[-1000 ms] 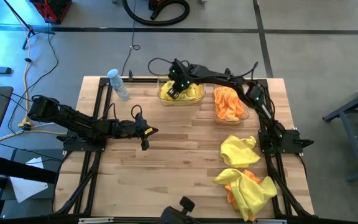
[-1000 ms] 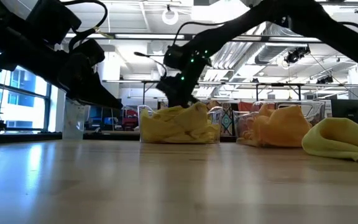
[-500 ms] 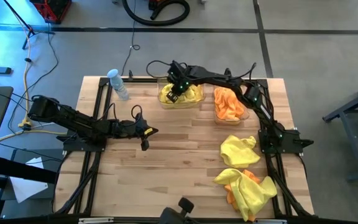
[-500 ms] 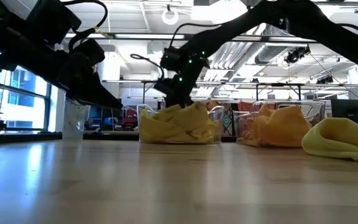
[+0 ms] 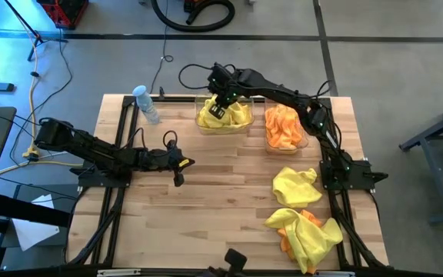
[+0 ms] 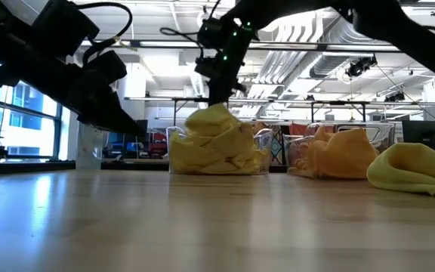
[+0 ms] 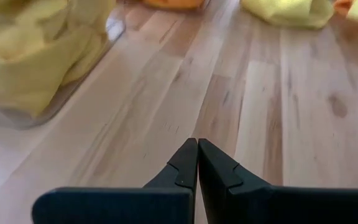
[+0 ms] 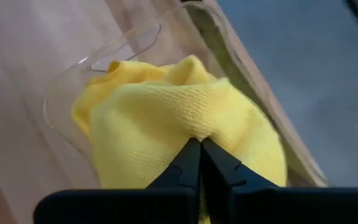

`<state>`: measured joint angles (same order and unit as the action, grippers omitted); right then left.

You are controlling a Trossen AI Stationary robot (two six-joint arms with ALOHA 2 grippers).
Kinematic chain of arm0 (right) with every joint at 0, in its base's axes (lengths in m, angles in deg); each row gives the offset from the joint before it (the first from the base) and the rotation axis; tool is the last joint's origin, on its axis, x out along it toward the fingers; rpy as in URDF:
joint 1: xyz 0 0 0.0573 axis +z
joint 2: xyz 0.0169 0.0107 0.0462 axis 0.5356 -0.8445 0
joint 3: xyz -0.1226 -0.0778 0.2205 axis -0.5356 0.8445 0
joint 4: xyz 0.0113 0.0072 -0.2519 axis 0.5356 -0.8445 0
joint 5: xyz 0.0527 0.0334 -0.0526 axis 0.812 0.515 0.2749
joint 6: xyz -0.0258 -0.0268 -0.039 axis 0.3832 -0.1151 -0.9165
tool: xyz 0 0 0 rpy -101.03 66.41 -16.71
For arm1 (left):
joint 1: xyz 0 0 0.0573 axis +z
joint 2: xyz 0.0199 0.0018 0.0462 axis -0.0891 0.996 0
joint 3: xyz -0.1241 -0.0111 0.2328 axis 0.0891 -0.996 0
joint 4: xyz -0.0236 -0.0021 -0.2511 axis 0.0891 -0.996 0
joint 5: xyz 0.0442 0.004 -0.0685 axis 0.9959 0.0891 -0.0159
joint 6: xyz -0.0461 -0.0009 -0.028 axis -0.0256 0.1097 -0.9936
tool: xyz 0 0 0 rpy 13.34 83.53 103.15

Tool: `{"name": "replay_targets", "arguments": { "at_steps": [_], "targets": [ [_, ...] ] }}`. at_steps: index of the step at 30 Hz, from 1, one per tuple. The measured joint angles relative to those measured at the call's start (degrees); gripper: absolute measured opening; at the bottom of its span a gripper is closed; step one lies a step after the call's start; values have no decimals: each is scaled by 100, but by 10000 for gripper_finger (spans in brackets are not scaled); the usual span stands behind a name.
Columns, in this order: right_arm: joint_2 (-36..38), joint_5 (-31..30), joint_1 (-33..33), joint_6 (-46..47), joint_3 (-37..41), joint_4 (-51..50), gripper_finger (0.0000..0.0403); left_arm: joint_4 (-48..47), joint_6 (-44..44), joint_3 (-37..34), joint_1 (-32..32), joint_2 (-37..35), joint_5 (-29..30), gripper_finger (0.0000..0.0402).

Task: Sort microfiber towel by color & place in baskets
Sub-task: Put the yellow microfiber towel into the left transparent bin

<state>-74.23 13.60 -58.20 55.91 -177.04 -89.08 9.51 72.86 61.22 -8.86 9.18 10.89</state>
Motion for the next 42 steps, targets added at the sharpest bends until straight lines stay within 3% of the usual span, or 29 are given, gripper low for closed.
{"name": "replay_targets", "arguments": {
  "at_steps": [8, 20, 28, 32, 37, 42],
  "targets": [
    [814, -246, 319, -59, 802, 221, 0, -218, -162, -2, -24, 0, 204, 0],
    [3218, -204, 410, 257, 4986, 3333, 0, -206, -325, -2, -282, 0, 204, 0],
    [4306, -346, 339, 287, 6512, 4463, 0, -86, -455, -2, -282, 0, 204, 0],
    [4326, -300, 288, 211, 6727, 5318, 0, -12, -452, -2, -260, -2, 204, 0],
    [3729, 122, 173, 104, 6498, 6449, 0, 17, -449, -2, -254, -2, 211, 0],
    [2653, 443, 62, -63, 5649, 6317, 0, 59, -241, -2, -254, 0, 256, 0]
  ]
}}
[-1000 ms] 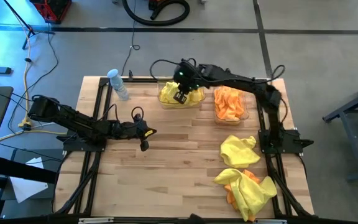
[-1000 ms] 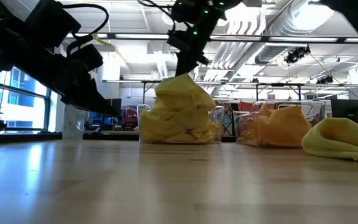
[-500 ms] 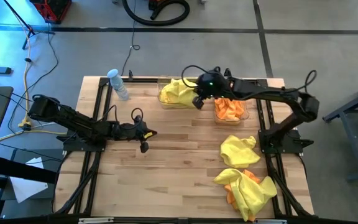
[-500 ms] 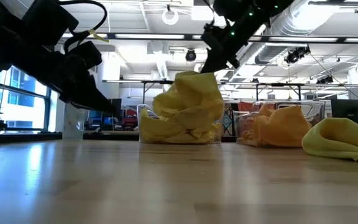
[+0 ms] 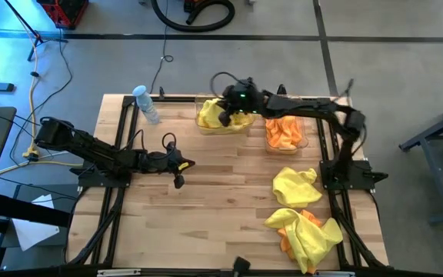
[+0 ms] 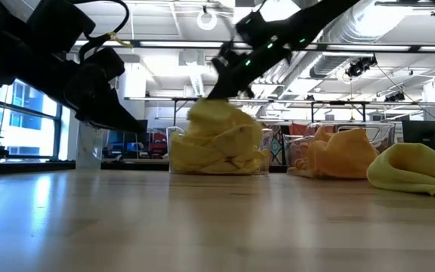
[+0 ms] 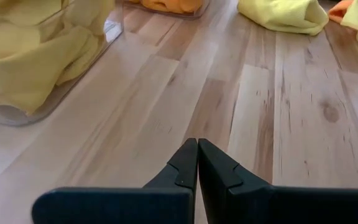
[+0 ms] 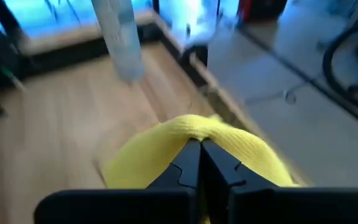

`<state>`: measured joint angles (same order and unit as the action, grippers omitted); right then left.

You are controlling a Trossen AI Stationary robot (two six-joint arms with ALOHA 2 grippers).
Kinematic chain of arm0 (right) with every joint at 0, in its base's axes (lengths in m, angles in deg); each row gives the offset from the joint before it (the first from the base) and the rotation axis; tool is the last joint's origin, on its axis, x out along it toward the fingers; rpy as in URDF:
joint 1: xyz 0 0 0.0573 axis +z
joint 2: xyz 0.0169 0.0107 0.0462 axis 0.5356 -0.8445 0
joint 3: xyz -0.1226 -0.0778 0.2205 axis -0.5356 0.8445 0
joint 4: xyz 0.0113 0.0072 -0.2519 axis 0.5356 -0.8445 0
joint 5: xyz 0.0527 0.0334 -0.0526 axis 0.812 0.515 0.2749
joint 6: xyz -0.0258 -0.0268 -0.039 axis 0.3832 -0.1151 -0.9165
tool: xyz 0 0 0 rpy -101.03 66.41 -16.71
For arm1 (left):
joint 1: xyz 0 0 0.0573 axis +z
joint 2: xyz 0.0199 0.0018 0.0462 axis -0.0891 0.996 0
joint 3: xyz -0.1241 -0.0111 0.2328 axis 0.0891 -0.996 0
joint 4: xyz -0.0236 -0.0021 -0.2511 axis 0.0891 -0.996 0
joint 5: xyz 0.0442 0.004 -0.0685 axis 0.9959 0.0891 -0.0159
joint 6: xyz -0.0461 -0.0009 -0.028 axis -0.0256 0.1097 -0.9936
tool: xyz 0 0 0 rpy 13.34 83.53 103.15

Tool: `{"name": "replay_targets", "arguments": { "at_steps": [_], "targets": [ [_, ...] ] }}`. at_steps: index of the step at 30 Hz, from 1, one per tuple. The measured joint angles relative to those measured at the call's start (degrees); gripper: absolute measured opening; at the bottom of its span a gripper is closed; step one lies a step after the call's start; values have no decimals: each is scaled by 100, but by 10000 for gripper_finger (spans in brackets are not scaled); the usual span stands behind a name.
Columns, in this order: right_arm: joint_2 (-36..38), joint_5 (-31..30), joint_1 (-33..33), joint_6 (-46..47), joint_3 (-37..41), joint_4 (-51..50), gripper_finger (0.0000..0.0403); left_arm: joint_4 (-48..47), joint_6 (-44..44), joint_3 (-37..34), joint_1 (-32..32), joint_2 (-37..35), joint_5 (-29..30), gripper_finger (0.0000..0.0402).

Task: Sort microfiber towel by color & place in baskets
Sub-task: Put the yellow microfiber towel into the left transparent bin

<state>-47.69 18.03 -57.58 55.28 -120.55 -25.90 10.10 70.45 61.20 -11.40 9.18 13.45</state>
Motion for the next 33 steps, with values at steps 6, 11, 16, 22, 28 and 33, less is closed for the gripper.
{"name": "replay_targets", "arguments": {
  "at_steps": [6, 11, 16, 22, 28, 33],
  "targets": [
    [-1349, -33, 7, -162, -1585, -1574, 0, 23, 95, 0, 0, -1, 14, 0],
    [-2302, -88, -25, -127, -2618, -2796, 0, 8, 101, 0, 0, 0, 22, 0],
    [-2755, -361, -43, -80, -3153, -3460, 4, 5, 244, 0, 0, -1, 29, 0],
    [-2768, 49, -121, 196, -3404, -3812, 59, 8, 247, 0, 0, -1, 31, 0],
    [-2758, 100, -117, 183, -3851, -4486, 127, 10, 242, 0, 0, -1, 30, 0],
    [-2753, 155, -100, 170, -4364, -5261, 146, -3, 239, 0, -2, -1, -17, 0]
  ]
}}
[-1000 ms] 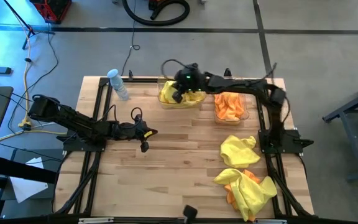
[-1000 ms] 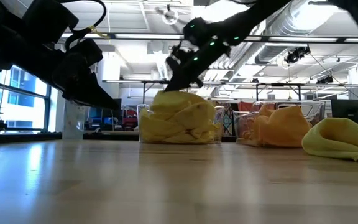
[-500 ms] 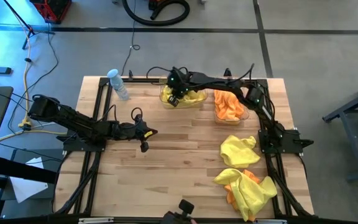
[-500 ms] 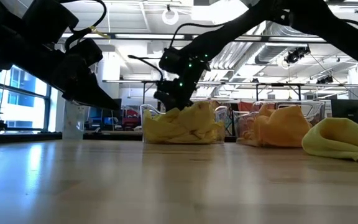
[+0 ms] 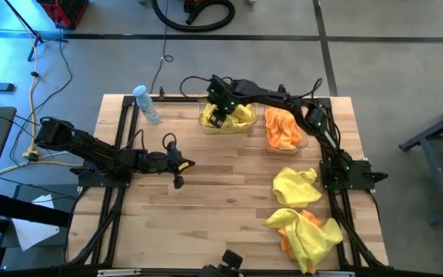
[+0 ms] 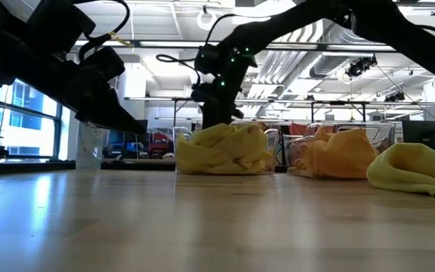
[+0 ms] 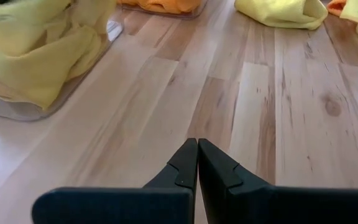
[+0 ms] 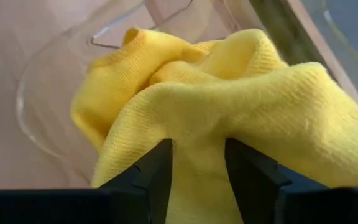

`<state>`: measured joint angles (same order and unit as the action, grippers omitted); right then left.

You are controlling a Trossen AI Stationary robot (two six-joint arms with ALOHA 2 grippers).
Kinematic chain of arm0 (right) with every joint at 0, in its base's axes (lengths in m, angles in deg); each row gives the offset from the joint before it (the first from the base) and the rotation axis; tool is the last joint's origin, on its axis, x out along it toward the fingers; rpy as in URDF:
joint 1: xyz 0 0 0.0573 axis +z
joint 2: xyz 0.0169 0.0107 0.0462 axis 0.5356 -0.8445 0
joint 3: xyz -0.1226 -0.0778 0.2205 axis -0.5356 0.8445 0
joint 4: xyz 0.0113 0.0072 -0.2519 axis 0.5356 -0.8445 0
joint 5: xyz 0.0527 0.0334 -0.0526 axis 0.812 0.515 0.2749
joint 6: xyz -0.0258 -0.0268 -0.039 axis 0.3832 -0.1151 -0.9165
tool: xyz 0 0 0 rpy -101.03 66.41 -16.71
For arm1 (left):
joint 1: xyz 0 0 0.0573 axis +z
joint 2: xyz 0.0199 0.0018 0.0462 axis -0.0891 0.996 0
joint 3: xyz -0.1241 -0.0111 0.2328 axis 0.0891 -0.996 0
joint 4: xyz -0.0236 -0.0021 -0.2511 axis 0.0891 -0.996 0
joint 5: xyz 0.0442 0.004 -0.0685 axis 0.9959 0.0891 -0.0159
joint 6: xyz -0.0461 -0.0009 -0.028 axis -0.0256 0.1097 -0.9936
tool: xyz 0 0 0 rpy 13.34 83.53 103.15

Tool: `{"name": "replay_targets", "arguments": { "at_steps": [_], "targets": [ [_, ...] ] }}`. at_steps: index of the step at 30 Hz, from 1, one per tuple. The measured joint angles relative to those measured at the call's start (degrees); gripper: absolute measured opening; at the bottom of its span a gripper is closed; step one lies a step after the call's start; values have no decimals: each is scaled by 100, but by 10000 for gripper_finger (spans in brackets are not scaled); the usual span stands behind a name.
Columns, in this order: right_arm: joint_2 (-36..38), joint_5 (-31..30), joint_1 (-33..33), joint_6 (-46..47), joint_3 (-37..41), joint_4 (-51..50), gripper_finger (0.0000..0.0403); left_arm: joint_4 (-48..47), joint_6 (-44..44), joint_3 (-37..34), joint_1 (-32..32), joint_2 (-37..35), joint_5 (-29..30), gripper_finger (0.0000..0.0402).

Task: Sort microfiber towel by color & place in baskets
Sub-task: Put the yellow microfiber towel into the left transparent bin

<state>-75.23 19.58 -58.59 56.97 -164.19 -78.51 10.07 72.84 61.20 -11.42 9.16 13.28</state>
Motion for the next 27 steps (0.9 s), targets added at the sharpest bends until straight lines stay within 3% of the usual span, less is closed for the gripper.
{"name": "replay_targets", "arguments": {
  "at_steps": [14, 19, 27],
  "targets": [
    [958, -248, 227, -302, 766, 871, 145, -104, -221, 0, -12, -1, -108, 0],
    [1309, -249, 179, -256, 1527, 1452, 145, -169, -389, 0, -15, -1, -114, 0],
    [2265, -240, 189, -193, 3390, 3385, 145, -192, -419, 0, -15, 1, -113, 0]
  ]
}}
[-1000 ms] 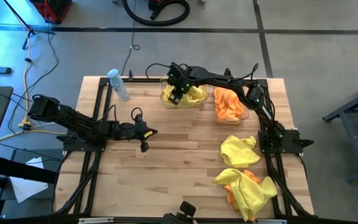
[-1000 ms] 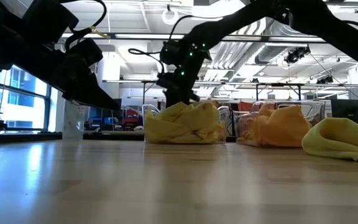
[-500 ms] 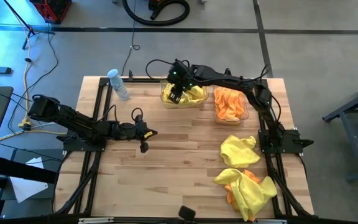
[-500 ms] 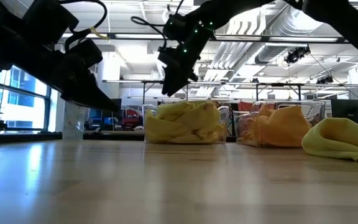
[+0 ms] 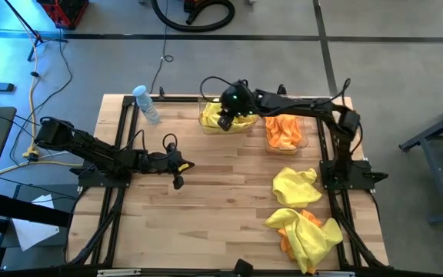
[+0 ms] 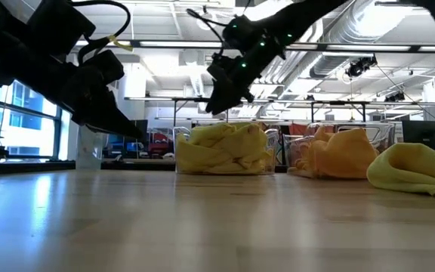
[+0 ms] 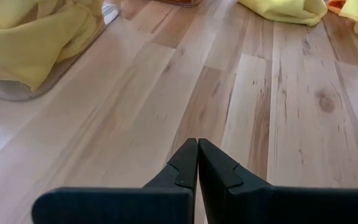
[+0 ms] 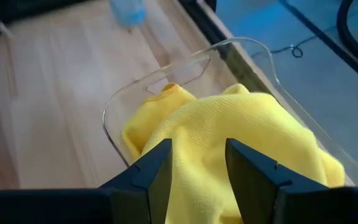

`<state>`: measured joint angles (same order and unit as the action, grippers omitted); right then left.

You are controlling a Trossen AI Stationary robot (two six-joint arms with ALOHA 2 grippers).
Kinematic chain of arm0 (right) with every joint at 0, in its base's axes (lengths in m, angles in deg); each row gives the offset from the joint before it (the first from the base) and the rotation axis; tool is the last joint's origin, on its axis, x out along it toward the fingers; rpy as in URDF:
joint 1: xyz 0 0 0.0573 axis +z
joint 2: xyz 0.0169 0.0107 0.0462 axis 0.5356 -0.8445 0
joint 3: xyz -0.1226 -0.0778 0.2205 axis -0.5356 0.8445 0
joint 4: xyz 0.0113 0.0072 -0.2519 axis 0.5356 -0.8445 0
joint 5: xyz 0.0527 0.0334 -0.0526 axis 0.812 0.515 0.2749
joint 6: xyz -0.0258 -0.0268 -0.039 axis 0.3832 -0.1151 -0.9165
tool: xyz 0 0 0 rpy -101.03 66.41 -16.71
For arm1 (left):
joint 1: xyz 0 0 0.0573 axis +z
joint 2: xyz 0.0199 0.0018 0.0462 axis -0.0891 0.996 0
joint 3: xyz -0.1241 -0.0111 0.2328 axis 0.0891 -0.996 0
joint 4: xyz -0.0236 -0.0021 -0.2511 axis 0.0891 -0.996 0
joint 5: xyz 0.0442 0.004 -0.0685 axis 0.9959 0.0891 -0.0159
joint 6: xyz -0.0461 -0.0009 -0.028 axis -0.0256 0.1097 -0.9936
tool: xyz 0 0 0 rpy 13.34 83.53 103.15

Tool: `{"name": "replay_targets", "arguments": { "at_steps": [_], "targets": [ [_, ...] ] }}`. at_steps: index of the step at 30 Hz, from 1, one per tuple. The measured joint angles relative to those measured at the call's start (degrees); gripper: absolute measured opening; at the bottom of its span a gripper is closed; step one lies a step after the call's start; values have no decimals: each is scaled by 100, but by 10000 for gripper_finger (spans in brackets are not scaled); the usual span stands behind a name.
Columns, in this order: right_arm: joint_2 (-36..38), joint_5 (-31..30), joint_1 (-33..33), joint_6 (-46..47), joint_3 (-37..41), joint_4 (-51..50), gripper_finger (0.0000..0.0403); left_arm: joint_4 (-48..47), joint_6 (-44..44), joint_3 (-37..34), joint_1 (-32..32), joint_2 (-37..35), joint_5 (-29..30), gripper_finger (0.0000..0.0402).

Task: Sort microfiber towel by color & place in baskets
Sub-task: Put the yellow microfiber towel into the left transparent bin

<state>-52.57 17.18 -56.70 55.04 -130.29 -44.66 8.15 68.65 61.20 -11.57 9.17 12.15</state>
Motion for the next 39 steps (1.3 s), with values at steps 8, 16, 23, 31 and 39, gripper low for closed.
{"name": "replay_targets", "arguments": {
  "at_steps": [8, 16, 23, 31, 39],
  "targets": [
    [505, -10, 19, 441, 1424, 1308, 145, -4, -128, 0, 0, 0, 1, 0],
    [551, -41, 280, 852, 2024, 1352, 145, -221, -232, 0, 0, 1, -26, 0],
    [736, -136, 715, 1220, 2271, 1101, 145, -283, -228, 0, 0, 1, -1, 0],
    [1685, -1062, 1442, 1528, 2824, 624, 145, -316, -180, 0, -1, 1, 117, 0],
    [3171, -1866, 2448, 2892, 3994, 508, 145, -310, -178, 0, 0, 1, 154, 0]
  ]
}}
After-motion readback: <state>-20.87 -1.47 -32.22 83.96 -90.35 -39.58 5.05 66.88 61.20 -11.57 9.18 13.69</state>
